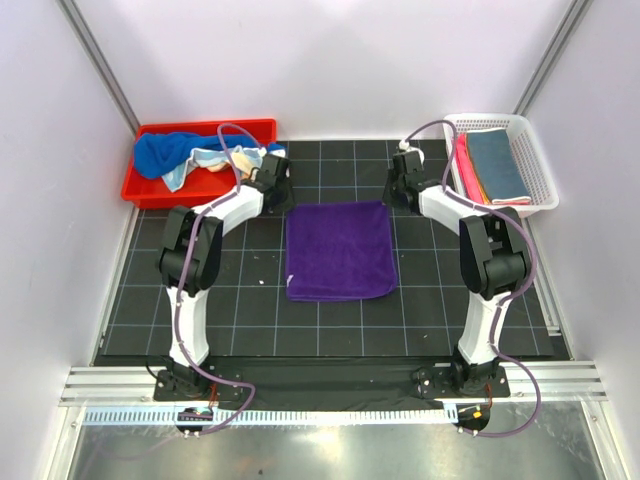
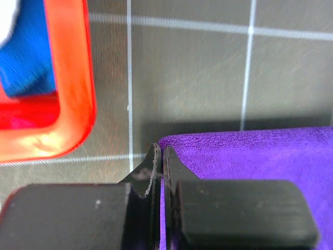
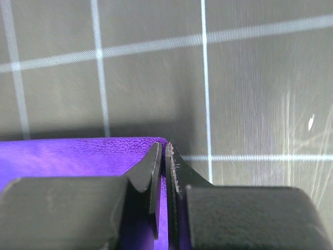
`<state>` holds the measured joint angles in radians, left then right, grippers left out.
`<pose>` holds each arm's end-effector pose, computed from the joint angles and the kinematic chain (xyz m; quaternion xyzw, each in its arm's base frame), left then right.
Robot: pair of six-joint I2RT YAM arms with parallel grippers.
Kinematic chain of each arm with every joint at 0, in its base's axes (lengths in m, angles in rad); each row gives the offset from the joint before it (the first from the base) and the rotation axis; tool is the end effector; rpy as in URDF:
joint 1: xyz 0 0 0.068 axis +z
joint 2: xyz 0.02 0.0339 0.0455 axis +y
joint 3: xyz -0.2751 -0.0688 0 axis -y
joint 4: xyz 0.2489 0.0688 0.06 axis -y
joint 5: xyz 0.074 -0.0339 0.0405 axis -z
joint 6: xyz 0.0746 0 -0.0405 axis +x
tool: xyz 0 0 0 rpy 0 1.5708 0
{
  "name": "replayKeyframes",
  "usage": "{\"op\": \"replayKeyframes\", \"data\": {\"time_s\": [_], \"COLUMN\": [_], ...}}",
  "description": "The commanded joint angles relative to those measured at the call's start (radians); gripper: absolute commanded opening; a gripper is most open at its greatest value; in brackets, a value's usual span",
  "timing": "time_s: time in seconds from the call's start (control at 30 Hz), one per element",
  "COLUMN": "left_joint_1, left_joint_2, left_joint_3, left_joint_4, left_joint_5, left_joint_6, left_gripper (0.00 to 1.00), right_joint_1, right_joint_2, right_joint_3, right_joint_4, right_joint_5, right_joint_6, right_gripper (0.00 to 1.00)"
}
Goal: Fold and stack the towels
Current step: Fold the towel
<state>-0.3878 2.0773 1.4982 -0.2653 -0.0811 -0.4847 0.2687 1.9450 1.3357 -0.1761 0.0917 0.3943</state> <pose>0.4588 -0.1809 0.1572 -0.0596 0.9322 -0.1156 0.3377 0.4490 0.1166 0.1715 0.0754 0.9200 0.0844 0.3752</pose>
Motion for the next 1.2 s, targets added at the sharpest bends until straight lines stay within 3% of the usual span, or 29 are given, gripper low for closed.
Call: {"op": "replayKeyframes", "data": {"time_s": [0.0,0.23,0.57,1.17], "left_joint_1": [0.000,0.001,0.004,0.004], "left_joint_2": [-0.054,0.001,-0.046,-0.207], "left_joint_3": [0.060,0.103,0.108,-0.048], "left_joint_4": [0.087,0.107,0.186,0.255], "left_joint_5": [-0.046,-0.066,-0.060,-0.014], "left_joint_6": [0.028,0.058,0.064,0.066], "left_gripper": [0.00,0.00,0.00,0.00], "right_joint_1": [-0.008,-0.026,-0.045,-0.045], "right_joint_2": [-0.060,-0.020,-0.041,-0.202], "right_joint_3": [0.069,0.082,0.092,-0.065], "right_joint_4": [0.087,0.153,0.211,0.297], "right_joint_5": [0.028,0.028,0.019,0.026], "right_joint_6": [-0.020,-0.025,-0.035,-0.032], "right_gripper": [0.01,0.01,0.01,0.01]}}
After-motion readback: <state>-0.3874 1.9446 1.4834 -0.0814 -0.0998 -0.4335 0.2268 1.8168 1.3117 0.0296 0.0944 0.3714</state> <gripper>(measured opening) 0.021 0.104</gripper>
